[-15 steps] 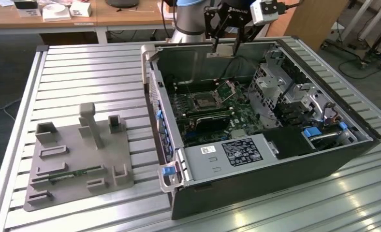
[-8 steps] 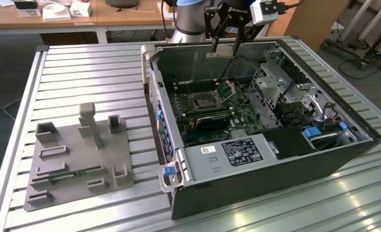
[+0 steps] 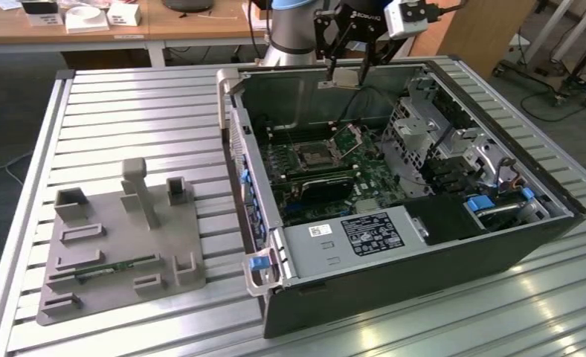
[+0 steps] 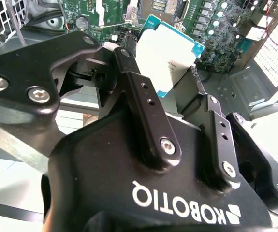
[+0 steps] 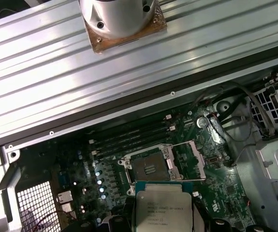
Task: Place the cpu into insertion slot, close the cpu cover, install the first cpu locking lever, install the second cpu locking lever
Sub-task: 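Place the cpu into insertion slot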
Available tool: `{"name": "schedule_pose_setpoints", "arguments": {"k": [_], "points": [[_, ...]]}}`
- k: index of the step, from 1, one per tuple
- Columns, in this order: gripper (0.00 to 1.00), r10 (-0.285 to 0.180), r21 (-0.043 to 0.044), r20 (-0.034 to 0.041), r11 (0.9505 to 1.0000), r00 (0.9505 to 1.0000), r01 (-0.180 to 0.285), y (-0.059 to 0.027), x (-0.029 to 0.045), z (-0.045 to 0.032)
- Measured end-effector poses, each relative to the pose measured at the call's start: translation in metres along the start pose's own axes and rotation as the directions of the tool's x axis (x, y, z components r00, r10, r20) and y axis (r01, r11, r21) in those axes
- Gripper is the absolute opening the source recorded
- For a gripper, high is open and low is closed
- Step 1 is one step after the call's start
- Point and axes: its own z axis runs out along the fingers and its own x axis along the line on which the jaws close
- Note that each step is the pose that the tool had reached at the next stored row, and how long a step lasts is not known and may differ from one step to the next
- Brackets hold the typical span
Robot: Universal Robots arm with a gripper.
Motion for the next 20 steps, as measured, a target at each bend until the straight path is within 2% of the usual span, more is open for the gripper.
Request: {"name": "schedule_pose_setpoints", "arguments": {"k": [5, 8, 12, 16, 20], "points": [[0.54, 0.053, -0.0011, 0.0047, 0.9986, 0.9986, -0.053, 0.0000, 0.0000, 0.0001], [0.54, 0.102, -0.0025, 0.0089, 0.9948, 0.9948, -0.102, -0.0001, 0.0000, 0.0004], [0.54, 0.165, -0.0044, 0.0144, 0.9862, 0.9861, -0.165, -0.0001, 0.0000, 0.0006], [0.54, 0.221, -0.0065, 0.0192, 0.9753, 0.9751, -0.221, -0.0001, 0.0000, 0.0008], [0.54, 0.258, -0.0080, 0.0224, 0.9660, 0.9658, -0.258, -0.0001, 0.0000, 0.0009]]}}
